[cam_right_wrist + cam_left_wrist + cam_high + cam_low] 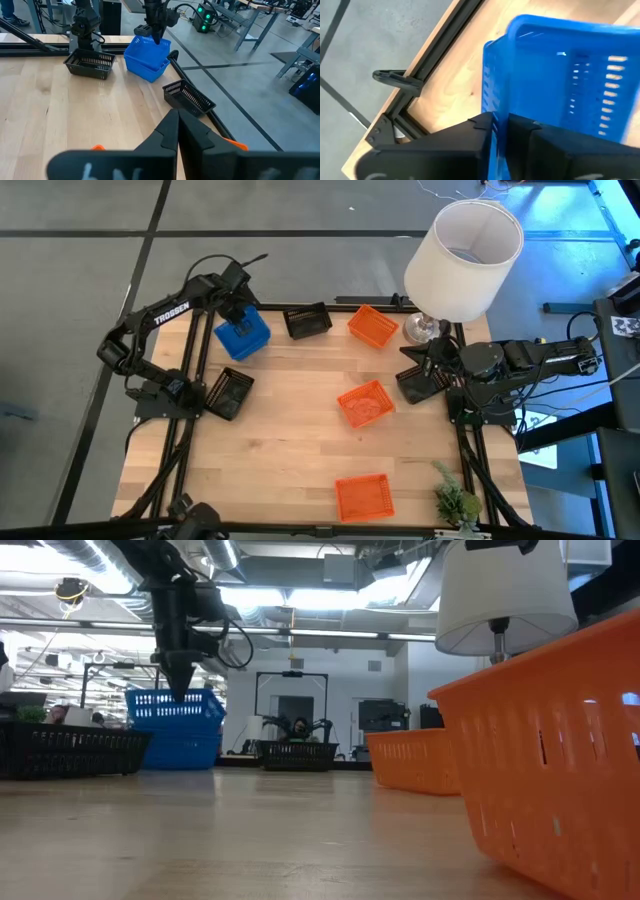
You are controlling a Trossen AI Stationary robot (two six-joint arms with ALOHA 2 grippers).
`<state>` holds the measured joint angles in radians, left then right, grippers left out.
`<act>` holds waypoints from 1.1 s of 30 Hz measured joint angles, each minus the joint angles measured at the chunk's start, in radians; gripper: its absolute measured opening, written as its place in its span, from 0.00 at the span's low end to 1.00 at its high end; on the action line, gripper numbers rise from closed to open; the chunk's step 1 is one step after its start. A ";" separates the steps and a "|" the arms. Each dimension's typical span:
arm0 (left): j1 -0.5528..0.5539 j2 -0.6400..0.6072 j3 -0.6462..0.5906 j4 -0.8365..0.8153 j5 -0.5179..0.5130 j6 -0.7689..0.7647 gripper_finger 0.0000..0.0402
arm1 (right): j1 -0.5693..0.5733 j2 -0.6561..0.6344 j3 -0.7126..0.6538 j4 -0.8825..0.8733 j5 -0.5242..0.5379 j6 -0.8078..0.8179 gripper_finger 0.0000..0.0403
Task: Stack baskets by color
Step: Stack the bottom blue bin on top of the top blue bin
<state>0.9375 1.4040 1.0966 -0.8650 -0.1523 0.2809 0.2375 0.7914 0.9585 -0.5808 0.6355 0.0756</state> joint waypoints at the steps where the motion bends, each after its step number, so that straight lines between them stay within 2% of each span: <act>1: 0.000 0.000 0.000 0.000 0.007 -0.007 0.09 | 0.000 0.000 0.000 0.000 0.000 0.000 0.02; 8: -0.013 -0.002 0.000 -0.002 0.009 -0.046 0.20 | 0.000 0.000 0.000 0.000 0.000 -0.001 0.02; 12: -0.033 -0.036 0.000 -0.024 -0.021 -0.035 0.21 | 0.000 0.000 0.000 0.000 0.001 -0.001 0.02; 17: -0.046 -0.069 0.001 0.018 -0.120 -0.032 0.20 | 0.000 0.000 0.000 0.000 0.001 -0.001 0.02; 20: -0.039 -0.069 0.002 0.010 -0.084 0.021 0.21 | 0.000 0.000 0.000 0.000 0.001 -0.001 0.02; 22: -0.037 -0.068 0.002 0.014 -0.051 0.032 0.20 | 0.000 0.000 0.000 0.000 0.001 -0.001 0.02; 24: -0.044 -0.063 0.001 0.014 -0.061 0.037 0.16 | 0.000 0.000 0.000 0.000 0.001 -0.001 0.02; 28: -0.057 -0.055 0.001 0.043 -0.065 0.042 0.03 | 0.000 0.000 0.000 0.000 0.001 -0.001 0.02; 33: -0.039 -0.056 -0.005 0.048 -0.055 0.044 0.01 | 0.000 0.000 0.000 0.000 0.001 -0.001 0.02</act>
<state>0.8982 1.3483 1.0911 -0.8173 -0.2071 0.3248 0.2375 0.7914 0.9585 -0.5804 0.6369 0.0746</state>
